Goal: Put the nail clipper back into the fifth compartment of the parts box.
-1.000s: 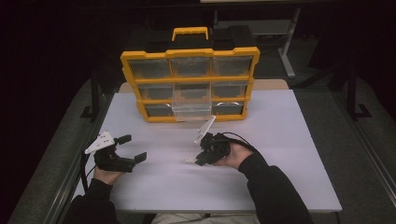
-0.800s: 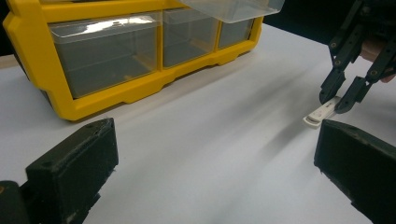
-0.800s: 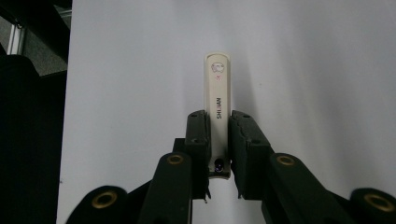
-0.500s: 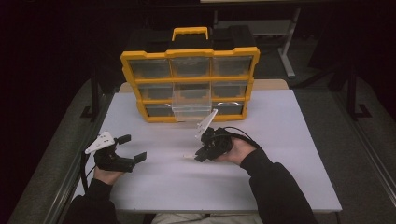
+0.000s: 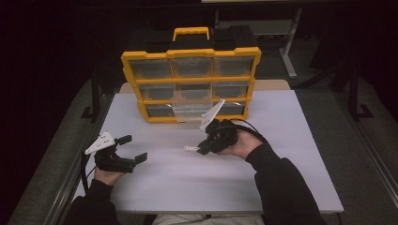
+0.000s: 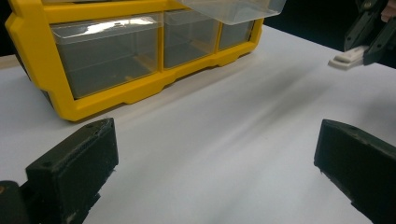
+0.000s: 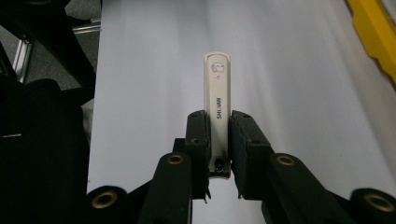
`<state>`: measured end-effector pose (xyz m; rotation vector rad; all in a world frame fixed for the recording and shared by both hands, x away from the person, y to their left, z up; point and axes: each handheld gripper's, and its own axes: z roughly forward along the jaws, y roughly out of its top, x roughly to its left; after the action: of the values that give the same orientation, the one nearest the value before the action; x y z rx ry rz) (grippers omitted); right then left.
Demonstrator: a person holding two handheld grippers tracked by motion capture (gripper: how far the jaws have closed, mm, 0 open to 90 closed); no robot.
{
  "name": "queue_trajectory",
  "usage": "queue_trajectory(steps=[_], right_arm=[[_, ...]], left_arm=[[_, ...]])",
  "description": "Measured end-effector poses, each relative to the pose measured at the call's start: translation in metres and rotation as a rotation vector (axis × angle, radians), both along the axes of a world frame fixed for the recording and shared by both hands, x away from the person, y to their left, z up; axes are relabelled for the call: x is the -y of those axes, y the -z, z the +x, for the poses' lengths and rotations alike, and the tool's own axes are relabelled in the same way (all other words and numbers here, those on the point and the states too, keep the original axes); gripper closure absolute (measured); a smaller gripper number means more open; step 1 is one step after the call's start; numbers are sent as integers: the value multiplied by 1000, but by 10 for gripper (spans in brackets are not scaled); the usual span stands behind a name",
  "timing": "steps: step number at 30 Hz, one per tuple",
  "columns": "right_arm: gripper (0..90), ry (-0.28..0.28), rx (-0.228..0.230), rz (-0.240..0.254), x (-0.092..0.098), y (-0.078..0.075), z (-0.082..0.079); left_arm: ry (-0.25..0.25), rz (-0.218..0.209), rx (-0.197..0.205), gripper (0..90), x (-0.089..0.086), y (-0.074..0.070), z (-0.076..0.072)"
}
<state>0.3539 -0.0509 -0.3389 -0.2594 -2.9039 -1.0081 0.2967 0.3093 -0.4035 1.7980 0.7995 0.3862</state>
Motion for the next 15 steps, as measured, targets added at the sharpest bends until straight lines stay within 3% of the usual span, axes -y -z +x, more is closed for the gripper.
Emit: queue_trajectory(steps=[15], right_arm=[[767,35,40,37,11,-29,9]], left_arm=[[1,-3,0,0,0,0,0]])
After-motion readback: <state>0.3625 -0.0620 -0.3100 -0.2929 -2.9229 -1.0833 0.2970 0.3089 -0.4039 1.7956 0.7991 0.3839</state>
